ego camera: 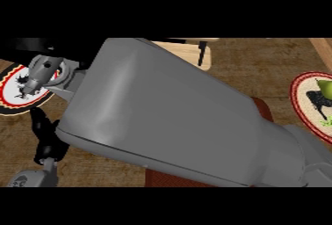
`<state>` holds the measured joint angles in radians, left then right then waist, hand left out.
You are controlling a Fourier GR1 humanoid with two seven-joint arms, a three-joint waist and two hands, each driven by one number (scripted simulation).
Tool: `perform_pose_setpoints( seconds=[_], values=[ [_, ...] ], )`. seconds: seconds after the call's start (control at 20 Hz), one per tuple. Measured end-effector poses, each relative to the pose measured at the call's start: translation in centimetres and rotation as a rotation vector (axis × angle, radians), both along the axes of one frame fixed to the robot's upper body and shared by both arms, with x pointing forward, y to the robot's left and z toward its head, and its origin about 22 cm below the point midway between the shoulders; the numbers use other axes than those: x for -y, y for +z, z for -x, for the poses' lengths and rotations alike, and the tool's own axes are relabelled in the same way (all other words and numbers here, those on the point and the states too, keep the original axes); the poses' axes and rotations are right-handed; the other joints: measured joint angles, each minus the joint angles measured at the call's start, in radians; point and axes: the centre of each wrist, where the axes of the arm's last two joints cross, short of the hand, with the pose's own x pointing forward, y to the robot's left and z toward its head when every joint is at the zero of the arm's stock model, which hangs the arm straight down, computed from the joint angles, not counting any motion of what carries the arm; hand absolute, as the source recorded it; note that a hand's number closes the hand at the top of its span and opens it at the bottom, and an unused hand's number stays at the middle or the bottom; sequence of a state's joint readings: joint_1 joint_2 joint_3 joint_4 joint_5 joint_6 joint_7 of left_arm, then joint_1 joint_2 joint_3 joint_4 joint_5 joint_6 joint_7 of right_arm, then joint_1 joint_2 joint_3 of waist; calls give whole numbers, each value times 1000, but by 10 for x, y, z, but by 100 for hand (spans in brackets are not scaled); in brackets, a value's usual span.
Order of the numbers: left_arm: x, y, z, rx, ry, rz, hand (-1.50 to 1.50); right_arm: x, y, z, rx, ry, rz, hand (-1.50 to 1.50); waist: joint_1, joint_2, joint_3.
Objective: Pick the tomato from the tray and place it in the tiered shelf
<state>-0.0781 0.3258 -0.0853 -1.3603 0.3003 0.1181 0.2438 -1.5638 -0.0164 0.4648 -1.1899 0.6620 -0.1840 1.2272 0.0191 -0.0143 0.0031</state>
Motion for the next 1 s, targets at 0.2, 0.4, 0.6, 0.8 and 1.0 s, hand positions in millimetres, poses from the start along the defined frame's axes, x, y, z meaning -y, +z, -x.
perform_pose_setpoints(
  seconds=[0.2,0.4,0.6,0.8,1.0],
  values=[
    [-2,1,0,6,0,2,0,4,27,-16,1,-53,-27,150,-2,5,0],
    [-2,-1,2,10,5,1,0,8,44,-29,-18,-86,-32,150,-5,8,1],
    [-4,-2,0,13,12,4,0,16,51,-47,-66,-106,-27,150,-5,10,3],
    [-3,1,-1,12,13,-3,0,26,45,-68,-121,-117,3,150,-4,12,2],
    [2,3,0,15,1,-3,0,38,39,-89,-153,-144,32,150,1,15,1]
  ],
)
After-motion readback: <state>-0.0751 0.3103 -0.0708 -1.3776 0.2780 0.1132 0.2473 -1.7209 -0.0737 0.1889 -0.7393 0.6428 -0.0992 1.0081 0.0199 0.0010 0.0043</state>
